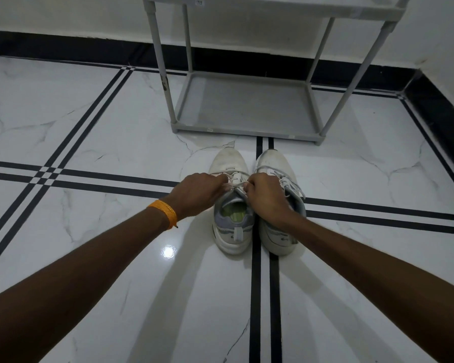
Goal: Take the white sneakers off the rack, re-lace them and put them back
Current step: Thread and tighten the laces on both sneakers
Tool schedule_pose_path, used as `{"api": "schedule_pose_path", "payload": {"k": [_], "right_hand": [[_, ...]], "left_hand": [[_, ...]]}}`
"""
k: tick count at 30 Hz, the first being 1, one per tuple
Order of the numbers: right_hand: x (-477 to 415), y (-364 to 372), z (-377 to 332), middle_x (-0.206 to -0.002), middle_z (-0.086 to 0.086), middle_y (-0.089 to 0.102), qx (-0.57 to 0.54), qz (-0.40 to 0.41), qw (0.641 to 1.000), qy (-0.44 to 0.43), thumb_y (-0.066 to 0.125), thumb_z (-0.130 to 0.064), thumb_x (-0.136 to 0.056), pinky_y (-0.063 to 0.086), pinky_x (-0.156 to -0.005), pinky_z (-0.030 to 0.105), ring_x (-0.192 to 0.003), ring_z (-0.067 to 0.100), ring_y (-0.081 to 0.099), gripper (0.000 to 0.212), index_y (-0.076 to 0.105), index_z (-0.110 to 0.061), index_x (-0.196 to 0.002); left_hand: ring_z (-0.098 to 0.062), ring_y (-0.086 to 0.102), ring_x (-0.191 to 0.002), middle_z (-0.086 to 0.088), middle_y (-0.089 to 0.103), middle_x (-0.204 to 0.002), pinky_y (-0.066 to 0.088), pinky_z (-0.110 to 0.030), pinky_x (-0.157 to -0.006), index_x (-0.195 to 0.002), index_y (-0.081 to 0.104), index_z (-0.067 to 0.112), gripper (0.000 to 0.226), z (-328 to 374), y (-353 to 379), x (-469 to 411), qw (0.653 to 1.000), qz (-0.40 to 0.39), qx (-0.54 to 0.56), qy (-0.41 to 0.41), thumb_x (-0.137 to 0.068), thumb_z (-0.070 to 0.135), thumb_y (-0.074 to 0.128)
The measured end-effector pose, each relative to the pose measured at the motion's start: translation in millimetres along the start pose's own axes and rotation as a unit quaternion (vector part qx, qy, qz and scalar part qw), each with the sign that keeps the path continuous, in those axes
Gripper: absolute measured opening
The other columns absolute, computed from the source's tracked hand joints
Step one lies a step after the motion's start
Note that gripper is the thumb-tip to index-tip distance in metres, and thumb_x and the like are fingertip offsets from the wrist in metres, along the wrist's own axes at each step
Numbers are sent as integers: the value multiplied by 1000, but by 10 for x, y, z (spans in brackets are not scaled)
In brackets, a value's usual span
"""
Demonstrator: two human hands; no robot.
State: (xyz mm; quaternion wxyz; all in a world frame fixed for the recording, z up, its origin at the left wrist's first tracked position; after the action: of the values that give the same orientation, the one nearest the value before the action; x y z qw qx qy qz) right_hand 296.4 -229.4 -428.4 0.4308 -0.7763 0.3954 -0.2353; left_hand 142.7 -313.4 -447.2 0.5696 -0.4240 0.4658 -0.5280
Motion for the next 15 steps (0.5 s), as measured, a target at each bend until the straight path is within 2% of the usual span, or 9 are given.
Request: {"api": "schedule_pose_path", "payload": {"k": [2,3,5,7,12,15], "right_hand": [[28,-29,-27,-95,21,69,83,-19,995,-44,56,-10,-91,40,-65,32,-88,35,66,15,66,0,-96],[54,-47,-43,-101,20,67,140,-35,986,-81,60,-7,-88,43,-68,35,-91,36,65,17,63,-1,-104],[123,-73,-49,-111,20,62,245,-65,954,-157,60,-4,-87,49,-75,40,-97,36,64,28,55,-1,-115],[171,-91,-41,-114,20,60,300,-72,929,-204,53,-2,-91,49,-76,41,-98,35,64,27,52,0,-118],[173,-117,-86,-112,18,62,337,-81,913,-214,49,-3,-94,48,-77,40,-99,34,64,22,53,-2,-115],[177,-120,-131,-113,18,63,336,-99,915,-200,50,-2,-93,48,-79,40,-100,35,64,23,54,-2,-115]], "left_hand": [[-26,63,-73,-11,71,-93,43,-30,-62,-110,55,13,21,-56,-43,16,995,-24,-93,39,-98,29,48],[-27,64,-73,-11,71,-92,44,-31,-63,-111,55,12,20,-83,-44,28,991,-31,-123,51,-97,26,51],[-29,65,-73,-12,71,-92,46,-31,-64,-115,55,12,23,-124,-32,61,988,-32,-141,62,-95,23,55],[-30,66,-73,-14,71,-93,47,-32,-64,-118,53,12,25,-170,-10,83,986,-29,-148,67,-95,21,54],[-30,66,-72,-15,71,-91,46,-30,-64,-120,53,11,25,-182,48,129,989,-31,-134,53,-97,19,51],[-30,64,-64,-15,71,-83,44,-29,-59,-113,57,10,21,-229,69,153,991,-20,-126,52,-94,16,57]]}}
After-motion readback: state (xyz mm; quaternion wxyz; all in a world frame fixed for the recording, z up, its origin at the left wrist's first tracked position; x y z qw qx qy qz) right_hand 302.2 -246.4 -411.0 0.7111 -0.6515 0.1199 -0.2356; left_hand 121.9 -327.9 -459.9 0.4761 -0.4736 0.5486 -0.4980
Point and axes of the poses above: each hand's wrist, its own x-axis away from the middle knuckle, its own y-axis out of the palm, z = x × y, the point moved 1 cm from there along -x, towards the middle knuckle
